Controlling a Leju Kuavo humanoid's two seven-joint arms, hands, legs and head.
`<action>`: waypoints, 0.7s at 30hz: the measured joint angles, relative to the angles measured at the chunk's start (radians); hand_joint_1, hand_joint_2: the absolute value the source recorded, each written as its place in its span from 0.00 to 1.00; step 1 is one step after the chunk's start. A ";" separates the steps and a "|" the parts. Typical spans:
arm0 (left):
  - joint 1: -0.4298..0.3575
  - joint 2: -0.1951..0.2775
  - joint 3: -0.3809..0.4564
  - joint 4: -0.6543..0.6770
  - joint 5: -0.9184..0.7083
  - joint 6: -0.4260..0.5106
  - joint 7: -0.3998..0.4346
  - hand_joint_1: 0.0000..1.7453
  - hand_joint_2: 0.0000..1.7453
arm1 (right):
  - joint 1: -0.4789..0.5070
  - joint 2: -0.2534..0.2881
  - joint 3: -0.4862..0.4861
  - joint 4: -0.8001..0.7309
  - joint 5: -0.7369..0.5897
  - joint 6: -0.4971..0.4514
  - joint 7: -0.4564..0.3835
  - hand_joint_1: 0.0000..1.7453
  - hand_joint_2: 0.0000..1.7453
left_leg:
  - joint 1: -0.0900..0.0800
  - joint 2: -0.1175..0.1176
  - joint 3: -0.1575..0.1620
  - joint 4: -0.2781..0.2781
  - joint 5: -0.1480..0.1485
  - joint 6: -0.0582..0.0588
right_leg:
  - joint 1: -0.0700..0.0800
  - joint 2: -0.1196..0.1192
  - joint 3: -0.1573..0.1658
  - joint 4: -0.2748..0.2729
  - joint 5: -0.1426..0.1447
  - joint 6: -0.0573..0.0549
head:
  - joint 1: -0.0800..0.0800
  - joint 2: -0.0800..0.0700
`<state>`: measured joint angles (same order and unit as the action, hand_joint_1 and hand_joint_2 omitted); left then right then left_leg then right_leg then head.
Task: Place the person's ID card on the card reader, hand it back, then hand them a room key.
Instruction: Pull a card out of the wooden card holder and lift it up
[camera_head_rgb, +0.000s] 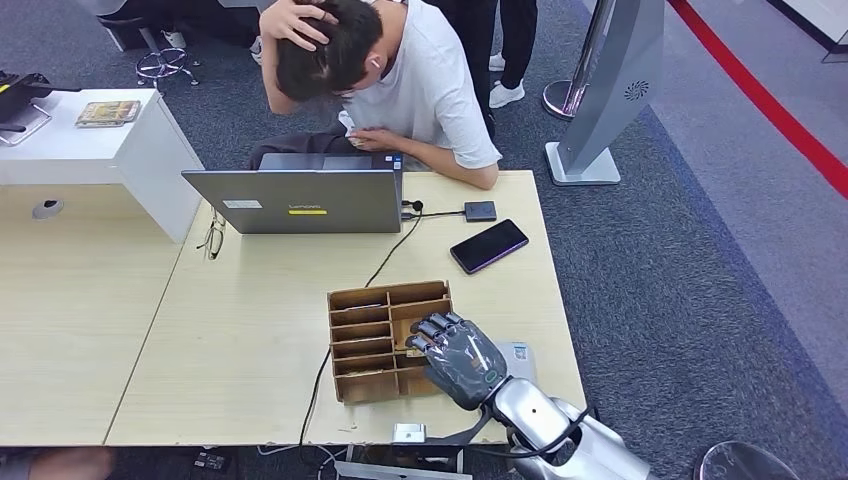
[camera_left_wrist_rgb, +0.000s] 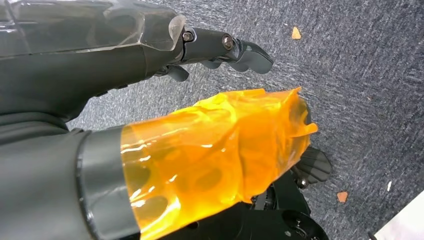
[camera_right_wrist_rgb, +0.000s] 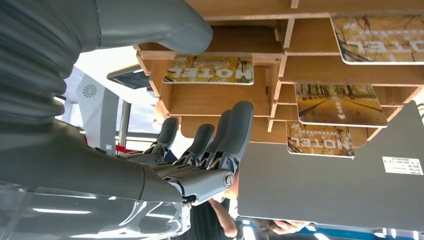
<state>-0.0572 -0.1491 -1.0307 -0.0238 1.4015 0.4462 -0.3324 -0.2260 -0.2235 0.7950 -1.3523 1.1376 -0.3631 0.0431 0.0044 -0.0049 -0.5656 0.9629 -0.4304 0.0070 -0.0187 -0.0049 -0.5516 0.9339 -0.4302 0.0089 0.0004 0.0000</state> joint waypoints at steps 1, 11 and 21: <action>0.000 0.000 -0.002 0.000 0.000 -0.001 0.000 0.00 0.00 | -0.001 0.001 0.000 0.000 0.000 0.000 0.000 0.41 1.00 | 0.000 0.000 0.000 0.000 0.000 0.000 | 0.000 0.000 0.000 0.000 0.000 0.000 | 0.000 0.000; 0.002 0.001 -0.029 0.002 -0.004 -0.008 -0.004 0.00 0.00 | -0.021 0.012 0.000 0.009 0.000 0.008 0.000 0.43 1.00 | 0.000 0.000 0.000 0.000 0.000 0.000 | 0.000 0.000 0.000 0.000 0.000 0.000 | 0.000 0.000; 0.004 0.001 -0.053 0.006 -0.013 -0.017 -0.007 0.00 0.00 | -0.030 0.019 -0.001 0.025 0.000 0.017 0.000 0.45 1.00 | 0.000 0.000 0.000 0.000 0.000 0.000 | 0.000 0.000 0.000 0.000 0.000 0.000 | 0.000 0.000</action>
<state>-0.0529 -0.1482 -1.0838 -0.0176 1.3884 0.4290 -0.3396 -0.2557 -0.2041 0.7942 -1.3271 1.1373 -0.3463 0.0433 0.0044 -0.0050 -0.5656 0.9629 -0.4304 0.0070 -0.0187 -0.0050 -0.5516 0.9340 -0.4302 0.0089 0.0004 0.0000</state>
